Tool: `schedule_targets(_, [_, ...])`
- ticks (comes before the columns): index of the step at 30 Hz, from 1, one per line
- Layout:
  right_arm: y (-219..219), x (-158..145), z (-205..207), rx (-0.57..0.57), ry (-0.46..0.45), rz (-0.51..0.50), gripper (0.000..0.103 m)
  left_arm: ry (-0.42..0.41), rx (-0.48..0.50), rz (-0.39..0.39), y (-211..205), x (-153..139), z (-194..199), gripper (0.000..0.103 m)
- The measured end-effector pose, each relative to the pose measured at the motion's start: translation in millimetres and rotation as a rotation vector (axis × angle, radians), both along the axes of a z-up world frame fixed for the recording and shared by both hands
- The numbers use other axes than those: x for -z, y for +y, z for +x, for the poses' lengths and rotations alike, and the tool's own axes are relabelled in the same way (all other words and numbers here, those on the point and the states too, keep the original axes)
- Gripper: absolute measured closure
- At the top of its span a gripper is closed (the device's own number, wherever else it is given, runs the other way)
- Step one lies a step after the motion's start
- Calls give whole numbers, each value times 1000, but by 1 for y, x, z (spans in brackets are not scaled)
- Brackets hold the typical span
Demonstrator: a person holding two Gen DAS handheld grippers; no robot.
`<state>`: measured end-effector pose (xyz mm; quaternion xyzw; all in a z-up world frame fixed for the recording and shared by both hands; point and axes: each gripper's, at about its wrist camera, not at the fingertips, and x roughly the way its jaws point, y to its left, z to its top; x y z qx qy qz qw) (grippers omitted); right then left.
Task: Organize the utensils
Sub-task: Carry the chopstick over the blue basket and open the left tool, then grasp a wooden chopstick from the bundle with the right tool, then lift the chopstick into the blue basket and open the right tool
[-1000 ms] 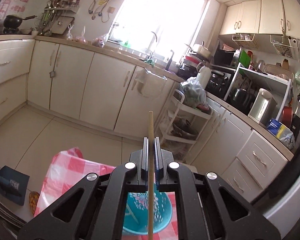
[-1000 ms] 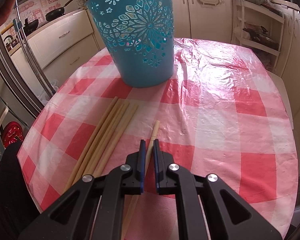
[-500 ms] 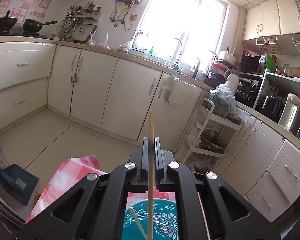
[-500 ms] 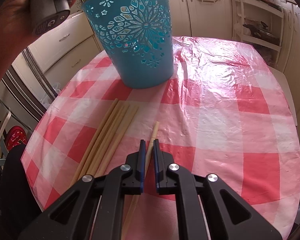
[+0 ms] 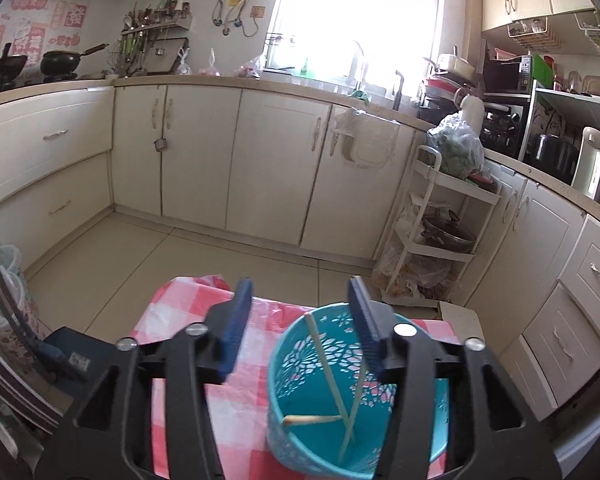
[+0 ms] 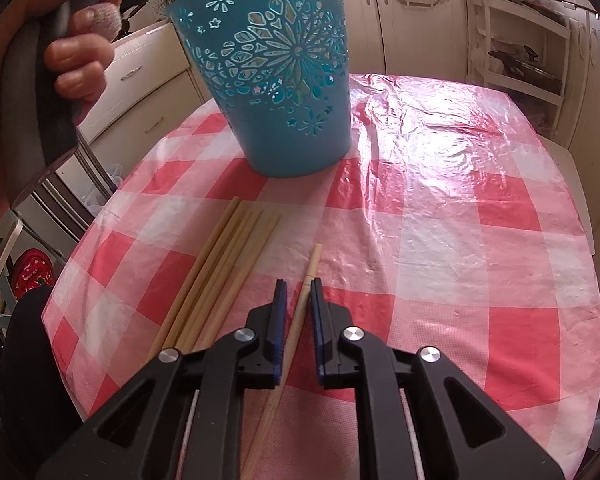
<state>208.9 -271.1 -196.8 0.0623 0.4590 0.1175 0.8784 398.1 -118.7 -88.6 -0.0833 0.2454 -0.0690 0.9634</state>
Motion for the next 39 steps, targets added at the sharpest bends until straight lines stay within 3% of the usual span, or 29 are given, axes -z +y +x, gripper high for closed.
schedule_targets(3, [5,-1,-3,-13,-4,-16,79,-12,-15,14,19,-5,-23,37])
schedule_targets(6, [13,-2,-5,-19,-11,-68,78,-24,-39,28,42,-9,-48,29])
schedule_targets(10, [18,-1,-7,-11,-25,-150,95,-5,-76,37,76,-1,-80,23])
schedule_targets(14, [5,-2,-5,16,3,-86,97,99,-107,28,106,29,-95,23])
schedule_targets(21, [-7,-29,-20,34,-40,37,97,241,-150,6,137,80,-114,23])
schedule_targets(33, [-20,-78,-36,45,-173,189,97,332,-129,23,129,106,-118,23])
schedule_targets(39, [-25,-120,-28,33,-268,259,97,349,-130,23,129,110,-118,23])
